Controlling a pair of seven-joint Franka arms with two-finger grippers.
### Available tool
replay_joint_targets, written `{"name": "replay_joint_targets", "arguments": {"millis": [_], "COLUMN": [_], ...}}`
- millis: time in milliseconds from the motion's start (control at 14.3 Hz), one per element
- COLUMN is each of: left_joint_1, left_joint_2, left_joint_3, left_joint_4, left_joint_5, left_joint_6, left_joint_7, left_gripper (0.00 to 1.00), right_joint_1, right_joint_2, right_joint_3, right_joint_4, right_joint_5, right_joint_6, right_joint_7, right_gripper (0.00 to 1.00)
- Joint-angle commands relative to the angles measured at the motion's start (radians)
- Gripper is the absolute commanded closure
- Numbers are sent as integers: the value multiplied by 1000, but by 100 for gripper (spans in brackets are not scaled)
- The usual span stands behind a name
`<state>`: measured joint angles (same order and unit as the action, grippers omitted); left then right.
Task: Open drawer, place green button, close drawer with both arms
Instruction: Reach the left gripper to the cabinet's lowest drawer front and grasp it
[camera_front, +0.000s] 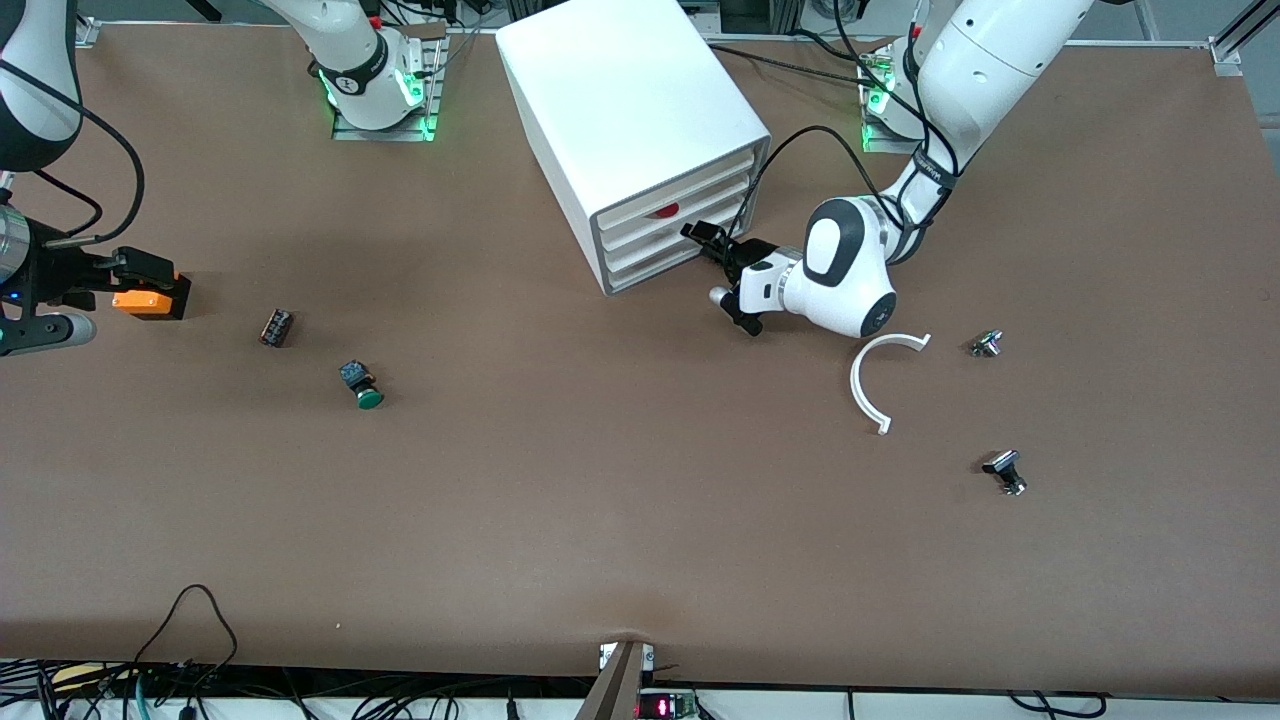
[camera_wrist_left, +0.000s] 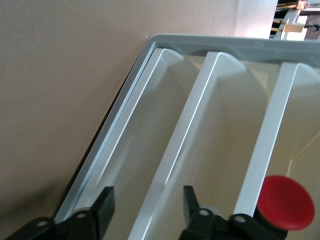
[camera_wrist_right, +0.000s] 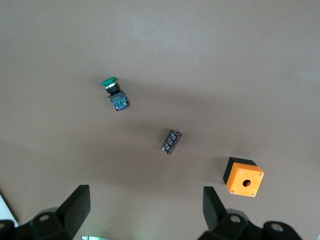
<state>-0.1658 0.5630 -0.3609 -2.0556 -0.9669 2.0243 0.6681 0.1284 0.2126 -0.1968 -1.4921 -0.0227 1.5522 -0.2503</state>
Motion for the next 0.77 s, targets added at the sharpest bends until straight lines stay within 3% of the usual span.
{"name": "replay_joint_targets", "arguments": {"millis": [0, 349, 698], "left_joint_1": [17, 19, 19], "left_joint_2": [1, 52, 77], "left_joint_3": [0, 0, 29], "left_joint_4": [-21, -20, -21], "left_joint_5": [-35, -192, -229], "left_joint_6": [-4, -29, -128], "left_joint_7": [79, 232, 298], "left_gripper": [37, 36, 36], "right_joint_1": [-1, -1, -1], "right_joint_2": [-2, -2, -4], "right_joint_3": [0, 2, 2], "right_joint_4": [6, 6, 6], "right_joint_5": [14, 14, 14], "right_joint_6": [-4, -6, -6], "right_joint_7": [-10, -10, -12], "right_gripper": [0, 0, 0]}}
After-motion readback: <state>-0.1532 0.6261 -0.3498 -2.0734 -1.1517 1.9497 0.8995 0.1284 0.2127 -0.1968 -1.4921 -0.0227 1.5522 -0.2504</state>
